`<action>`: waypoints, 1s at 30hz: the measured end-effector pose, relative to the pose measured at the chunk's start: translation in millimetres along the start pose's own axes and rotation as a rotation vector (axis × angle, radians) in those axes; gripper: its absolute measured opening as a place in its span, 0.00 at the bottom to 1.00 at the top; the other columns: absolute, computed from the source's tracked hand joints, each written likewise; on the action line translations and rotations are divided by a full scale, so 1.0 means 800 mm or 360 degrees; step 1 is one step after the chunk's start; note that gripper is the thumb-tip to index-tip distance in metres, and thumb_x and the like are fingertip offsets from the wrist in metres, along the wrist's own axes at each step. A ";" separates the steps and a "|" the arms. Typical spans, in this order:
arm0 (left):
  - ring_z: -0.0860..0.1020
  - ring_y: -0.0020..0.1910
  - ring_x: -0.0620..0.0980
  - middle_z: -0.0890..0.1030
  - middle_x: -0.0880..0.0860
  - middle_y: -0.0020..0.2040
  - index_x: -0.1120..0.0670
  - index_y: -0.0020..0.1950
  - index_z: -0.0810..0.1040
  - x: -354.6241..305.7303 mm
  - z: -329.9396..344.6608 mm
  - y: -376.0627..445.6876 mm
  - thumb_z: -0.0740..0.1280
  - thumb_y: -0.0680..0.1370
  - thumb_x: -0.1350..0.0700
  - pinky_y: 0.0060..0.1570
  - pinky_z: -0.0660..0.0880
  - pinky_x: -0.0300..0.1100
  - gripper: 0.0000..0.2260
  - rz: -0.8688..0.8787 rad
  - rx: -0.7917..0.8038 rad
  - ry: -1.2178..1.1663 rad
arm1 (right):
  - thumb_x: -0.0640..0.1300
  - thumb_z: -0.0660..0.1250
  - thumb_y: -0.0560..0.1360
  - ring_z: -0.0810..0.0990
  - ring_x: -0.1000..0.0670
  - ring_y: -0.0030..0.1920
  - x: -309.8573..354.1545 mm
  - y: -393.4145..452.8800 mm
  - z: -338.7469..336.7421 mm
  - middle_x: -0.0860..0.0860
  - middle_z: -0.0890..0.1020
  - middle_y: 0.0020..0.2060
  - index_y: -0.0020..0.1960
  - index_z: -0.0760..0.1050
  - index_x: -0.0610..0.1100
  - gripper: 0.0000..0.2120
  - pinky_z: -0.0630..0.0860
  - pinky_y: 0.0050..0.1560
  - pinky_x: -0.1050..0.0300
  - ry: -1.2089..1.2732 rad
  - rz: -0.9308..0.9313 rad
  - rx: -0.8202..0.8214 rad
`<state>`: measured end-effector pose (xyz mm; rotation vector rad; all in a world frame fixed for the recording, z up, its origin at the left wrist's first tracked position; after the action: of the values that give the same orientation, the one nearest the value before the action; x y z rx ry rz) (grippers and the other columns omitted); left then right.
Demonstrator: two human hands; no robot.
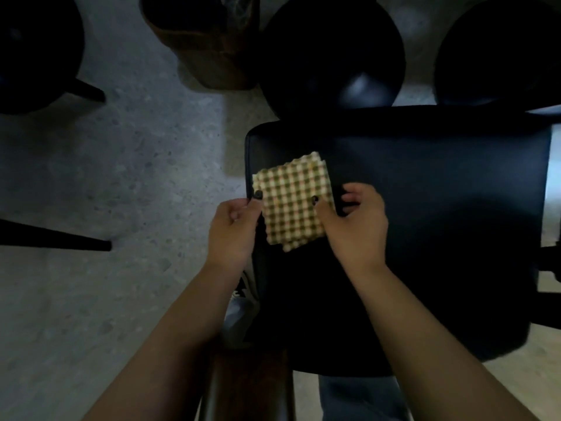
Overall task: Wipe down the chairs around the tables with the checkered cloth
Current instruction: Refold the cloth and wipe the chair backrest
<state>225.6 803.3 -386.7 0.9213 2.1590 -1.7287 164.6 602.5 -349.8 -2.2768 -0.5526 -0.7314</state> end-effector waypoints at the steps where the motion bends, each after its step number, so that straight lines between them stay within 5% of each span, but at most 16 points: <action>1: 0.79 0.49 0.46 0.80 0.49 0.49 0.52 0.54 0.76 -0.001 0.004 0.002 0.69 0.76 0.51 0.49 0.77 0.40 0.09 -0.0007 -0.0006 0.0030 | 0.50 0.75 0.68 0.77 0.56 0.43 -0.007 0.006 0.008 0.53 0.77 0.46 0.55 0.73 0.48 0.19 0.76 0.44 0.62 0.0004 0.0168 0.0116; 3: 0.78 0.44 0.42 0.79 0.47 0.46 0.52 0.56 0.75 -0.008 0.010 0.005 0.72 0.75 0.53 0.39 0.75 0.32 0.12 0.0030 -0.0014 0.0124 | 0.47 0.75 0.67 0.80 0.54 0.41 -0.006 0.011 0.022 0.53 0.80 0.39 0.47 0.75 0.46 0.13 0.78 0.40 0.61 -0.0005 0.0316 0.0362; 5: 0.79 0.44 0.43 0.80 0.49 0.46 0.52 0.55 0.75 -0.015 0.012 0.007 0.71 0.75 0.56 0.39 0.74 0.33 0.10 0.0090 0.0005 0.0148 | 0.44 0.73 0.66 0.82 0.49 0.42 0.010 0.017 0.013 0.50 0.82 0.39 0.40 0.76 0.46 0.07 0.81 0.45 0.49 0.0061 0.0318 0.0330; 7: 0.81 0.46 0.49 0.82 0.53 0.47 0.51 0.53 0.75 -0.023 0.007 0.008 0.69 0.76 0.61 0.45 0.76 0.38 0.09 0.0166 -0.0019 0.0061 | 0.43 0.69 0.65 0.80 0.47 0.42 0.042 0.029 -0.024 0.46 0.81 0.40 0.36 0.71 0.50 0.07 0.79 0.47 0.45 0.0161 0.0029 -0.0118; 9: 0.82 0.42 0.44 0.82 0.52 0.45 0.50 0.53 0.74 -0.029 0.000 0.010 0.68 0.75 0.63 0.41 0.76 0.34 0.11 0.0232 -0.0072 0.0015 | 0.40 0.63 0.64 0.77 0.52 0.44 0.086 0.027 -0.061 0.47 0.75 0.43 0.36 0.65 0.53 0.10 0.76 0.49 0.52 0.0328 -0.0488 -0.0602; 12: 0.79 0.34 0.34 0.82 0.48 0.44 0.51 0.56 0.74 -0.034 -0.006 0.015 0.67 0.75 0.64 0.33 0.72 0.28 0.13 0.0269 -0.0099 -0.0026 | 0.34 0.56 0.64 0.72 0.57 0.51 0.122 0.029 -0.049 0.45 0.73 0.49 0.46 0.70 0.45 0.13 0.67 0.57 0.68 0.0341 -0.0963 -0.0820; 15: 0.80 0.36 0.35 0.82 0.48 0.43 0.51 0.55 0.75 -0.037 -0.008 0.020 0.64 0.77 0.64 0.35 0.73 0.29 0.10 0.0265 -0.0095 -0.0063 | 0.31 0.56 0.68 0.70 0.42 0.63 0.136 0.041 0.048 0.37 0.73 0.61 0.64 0.71 0.35 0.24 0.63 0.69 0.49 -0.0119 -0.1008 -0.0126; 18: 0.82 0.39 0.38 0.84 0.49 0.43 0.52 0.53 0.76 -0.042 -0.013 0.021 0.62 0.78 0.64 0.40 0.75 0.32 0.09 0.0335 -0.0092 -0.0042 | 0.43 0.56 0.78 0.49 0.39 0.76 0.104 0.029 0.142 0.43 0.56 0.76 0.75 0.61 0.45 0.25 0.40 0.73 0.38 -0.1200 -0.1272 0.0475; 26: 0.81 0.47 0.50 0.82 0.56 0.48 0.58 0.55 0.75 -0.081 0.001 0.008 0.55 0.74 0.75 0.48 0.75 0.40 0.18 0.0800 0.0074 0.0285 | 0.41 0.50 0.81 0.44 0.42 0.77 0.092 0.052 0.128 0.45 0.50 0.77 0.78 0.48 0.40 0.26 0.39 0.74 0.45 -0.1562 -0.1654 0.0652; 30: 0.77 0.51 0.31 0.79 0.40 0.51 0.49 0.57 0.76 -0.113 0.023 -0.017 0.58 0.75 0.72 0.48 0.71 0.24 0.21 0.1191 0.0195 0.0794 | 0.42 0.49 0.81 0.48 0.44 0.77 0.088 0.081 0.090 0.45 0.52 0.77 0.78 0.50 0.41 0.26 0.43 0.74 0.47 -0.1546 -0.1581 0.0578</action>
<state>283.9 754.7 -332.4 2.0380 1.5795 -1.3353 279.1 621.8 -379.6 -1.7835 -2.1336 0.1676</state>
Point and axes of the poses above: each hand's wrist, its own y-axis towards the middle knuckle, its own z-axis out of the palm, x = y × z, the point moved 6 cm from there along y, towards the middle knuckle
